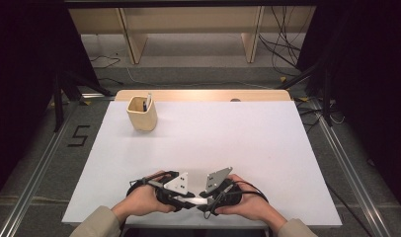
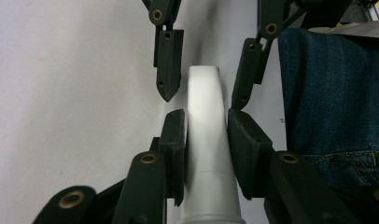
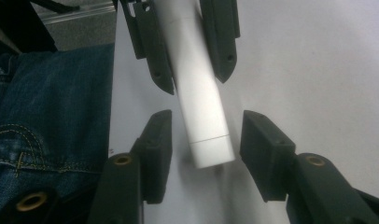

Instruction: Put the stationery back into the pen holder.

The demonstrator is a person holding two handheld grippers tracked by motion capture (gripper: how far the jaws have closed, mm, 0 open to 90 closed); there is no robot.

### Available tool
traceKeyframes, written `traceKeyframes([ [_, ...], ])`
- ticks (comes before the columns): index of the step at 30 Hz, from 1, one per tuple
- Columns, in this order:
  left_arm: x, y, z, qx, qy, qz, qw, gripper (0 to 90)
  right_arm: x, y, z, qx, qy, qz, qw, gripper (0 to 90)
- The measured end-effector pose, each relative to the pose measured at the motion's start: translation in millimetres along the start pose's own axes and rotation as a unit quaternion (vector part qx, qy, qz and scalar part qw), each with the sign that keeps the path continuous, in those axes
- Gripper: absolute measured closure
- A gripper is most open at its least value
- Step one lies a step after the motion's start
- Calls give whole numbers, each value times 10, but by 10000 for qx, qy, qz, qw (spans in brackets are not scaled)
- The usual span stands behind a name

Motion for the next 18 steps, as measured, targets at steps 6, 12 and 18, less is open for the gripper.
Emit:
traceKeyframes([
  [6, 14, -13, 2, 12, -45, 35, 10000, 679, -35, -23, 11, -61, 104, -98, 9999, 615],
  [12, 23, -24, -6, 54, -112, 66, 9999, 678, -34, -13, 28, -91, 290, -106, 9995, 684],
  [18, 16, -16, -16, 141, -198, 53, 9997, 673, -48, 0, 27, -101, 501, -113, 9986, 713],
])
Point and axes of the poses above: each handheld gripper's, and its own axes: y roughly backward along the jaws, z roughly out of its underside, x roughly to its right, the point moved 10 cm from there along -y, roughly forward along the jaws, and after that the axes turned 10 degrees about -y, right-handed, at the moved point
